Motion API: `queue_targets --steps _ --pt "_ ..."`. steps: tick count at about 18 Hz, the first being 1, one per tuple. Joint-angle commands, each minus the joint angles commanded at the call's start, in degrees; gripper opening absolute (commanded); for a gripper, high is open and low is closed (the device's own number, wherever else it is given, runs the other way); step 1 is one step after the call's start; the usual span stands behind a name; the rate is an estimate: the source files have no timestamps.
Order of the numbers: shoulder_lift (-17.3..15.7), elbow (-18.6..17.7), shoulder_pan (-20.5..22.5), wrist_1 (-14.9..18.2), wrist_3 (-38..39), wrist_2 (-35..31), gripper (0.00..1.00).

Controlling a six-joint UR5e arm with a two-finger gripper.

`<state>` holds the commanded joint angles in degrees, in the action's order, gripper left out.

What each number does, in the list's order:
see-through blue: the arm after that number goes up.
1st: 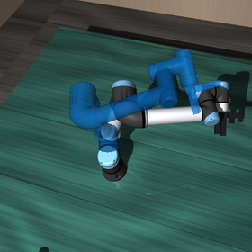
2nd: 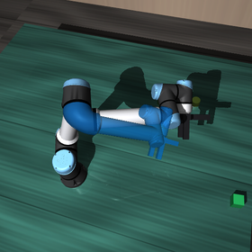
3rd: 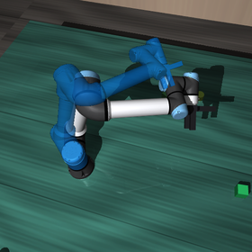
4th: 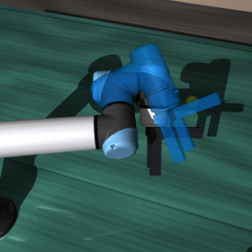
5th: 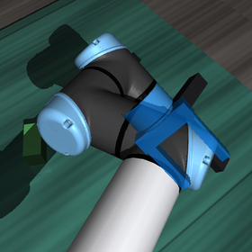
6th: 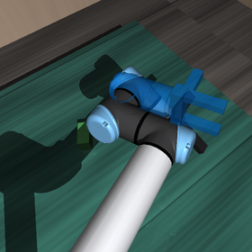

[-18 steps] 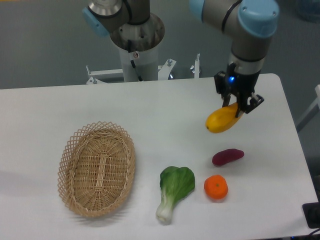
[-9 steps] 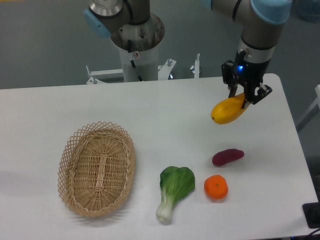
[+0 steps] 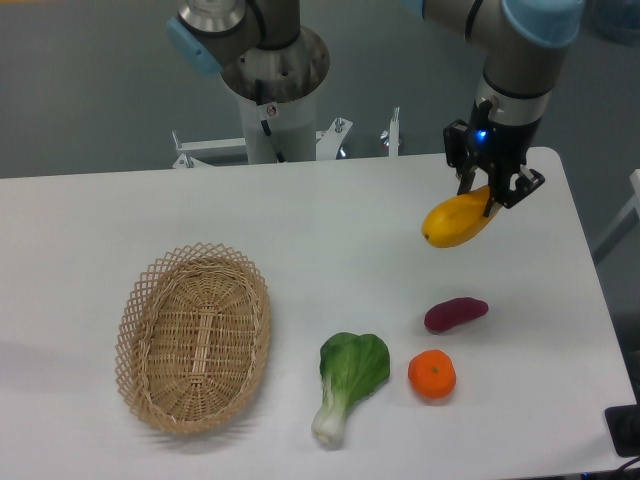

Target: Pick up the mango from the table

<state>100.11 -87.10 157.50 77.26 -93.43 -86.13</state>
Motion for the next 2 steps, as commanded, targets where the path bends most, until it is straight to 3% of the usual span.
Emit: queue_targets --steps 2 --pt "0.00 0.00 0.00 0.00 0.00 0.00 0.41"
